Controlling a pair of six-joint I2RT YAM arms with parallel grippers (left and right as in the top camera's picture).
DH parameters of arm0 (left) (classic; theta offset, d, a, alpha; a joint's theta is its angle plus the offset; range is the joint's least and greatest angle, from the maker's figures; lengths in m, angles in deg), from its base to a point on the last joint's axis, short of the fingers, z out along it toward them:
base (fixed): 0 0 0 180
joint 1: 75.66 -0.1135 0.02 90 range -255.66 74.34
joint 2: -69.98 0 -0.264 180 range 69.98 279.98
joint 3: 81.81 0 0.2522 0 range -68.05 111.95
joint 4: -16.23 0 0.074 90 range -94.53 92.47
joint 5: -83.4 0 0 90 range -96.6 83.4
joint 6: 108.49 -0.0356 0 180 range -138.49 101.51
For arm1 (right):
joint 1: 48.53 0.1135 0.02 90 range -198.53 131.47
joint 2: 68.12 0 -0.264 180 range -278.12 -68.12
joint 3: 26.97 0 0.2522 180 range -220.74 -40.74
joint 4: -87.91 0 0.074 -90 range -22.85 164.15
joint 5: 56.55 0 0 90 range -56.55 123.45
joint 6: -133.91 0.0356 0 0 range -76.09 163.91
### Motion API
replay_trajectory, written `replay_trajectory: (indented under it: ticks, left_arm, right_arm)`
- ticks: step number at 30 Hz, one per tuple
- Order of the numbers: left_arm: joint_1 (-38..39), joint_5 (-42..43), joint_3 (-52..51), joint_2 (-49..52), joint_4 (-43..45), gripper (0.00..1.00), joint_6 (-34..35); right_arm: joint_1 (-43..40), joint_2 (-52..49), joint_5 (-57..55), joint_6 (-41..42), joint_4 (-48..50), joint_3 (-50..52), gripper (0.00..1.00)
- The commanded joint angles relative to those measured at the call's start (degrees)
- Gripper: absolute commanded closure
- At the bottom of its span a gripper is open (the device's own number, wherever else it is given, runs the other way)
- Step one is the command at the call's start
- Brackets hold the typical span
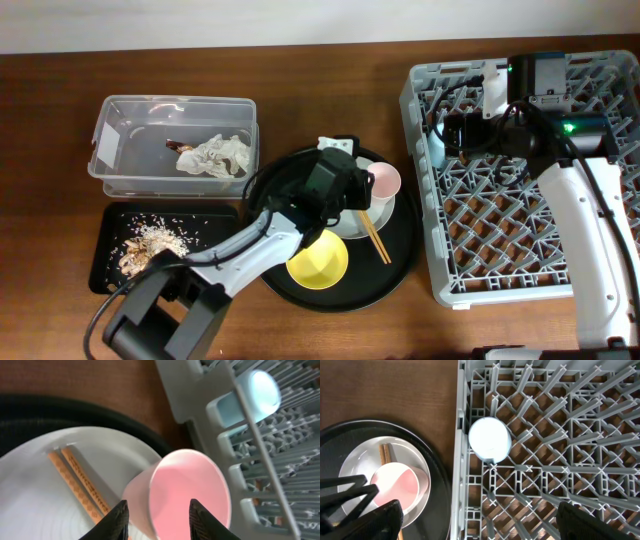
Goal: Sort waste into correct bins and load items into the dishwasher rack
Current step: 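Grasp the pink cup on the white plate with the left gripper, then lift the pink cup and pass it toward the right gripper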
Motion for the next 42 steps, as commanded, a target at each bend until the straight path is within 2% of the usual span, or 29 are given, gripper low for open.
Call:
replay_trajectory:
  ticks: [1,6,9,13,17,21,24,27,29,31,32,33,36,39,42]
  left_arm:
    - [0.37,0.70,0.24,1.99,0.15,0.62,0.17]
    - [1.53,0.83,0.24,3.08,-1.16,0.63,0.15]
    - [1.66,0.83,0.24,3.08,-2.01,0.77,0.17]
    - [1.60,0.83,0.26,3.06,-1.92,0.89,0.15]
    - [1.18,0.85,0.26,2.08,0.02,0.95,0.15]
    - [-0.92,2.54,0.26,-4.79,-0.61,0.96,0.15]
    - [-3.61,11.04,0.26,-12.57,-2.16,0.96,0.15]
    - [-6.25,16.04,0.26,-18.88,-6.38,0.95,0.15]
    - [-9.31,23.23,0.26,-22.43,-9.03,0.93,0.17]
    - [-12.98,35.87,0.26,-24.37,-9.27,0.92,0.17]
    - [-16.41,47.36,0.26,-25.46,-9.14,0.97,0.15]
    - [-18.75,54.03,0.26,-25.92,-9.25,1.00,0.15]
    - [-26.16,70.93,0.26,-26.10,-9.38,1.00,0.15]
    - [-30.56,77.68,0.26,-26.10,-10.36,1.00,-0.92]
    - [-32.13,79.56,0.24,-26.10,-13.75,1.00,-7.19]
  right_arm:
    - [-0.09,-0.20,0.50,0.39,0.04,-0.35,0.01]
    - [-0.09,-0.17,0.50,0.39,0.07,-0.35,0.01]
    - [-0.09,-0.17,0.50,0.39,0.04,-0.35,0.01]
    - [-0.09,-0.17,0.50,0.39,0.07,-0.35,0.01]
    - [-0.09,-0.20,0.50,0.39,0.07,-0.35,0.01]
    - [-0.09,-0.17,0.50,0.39,0.07,-0.35,0.01]
    - [-0.09,-0.17,0.50,0.39,0.07,-0.35,0.01]
    - [-0.09,-0.20,0.50,0.39,0.07,-0.35,0.01]
    - [-0.09,-0.17,0.50,0.39,0.07,-0.35,0.01]
    - [-0.09,-0.20,0.50,0.39,0.07,-0.35,0.02]
    - [-0.09,-0.20,0.50,0.39,0.07,-0.35,0.01]
    - [-0.09,-0.17,0.50,0.39,0.07,-0.35,0.01]
    - [-0.09,-0.17,0.50,0.39,0.07,-0.35,0.01]
    - [-0.09,-0.15,4.72,1.05,-2.62,-0.35,0.01]
    - [-0.11,0.13,7.98,0.68,-6.38,-0.92,0.01]
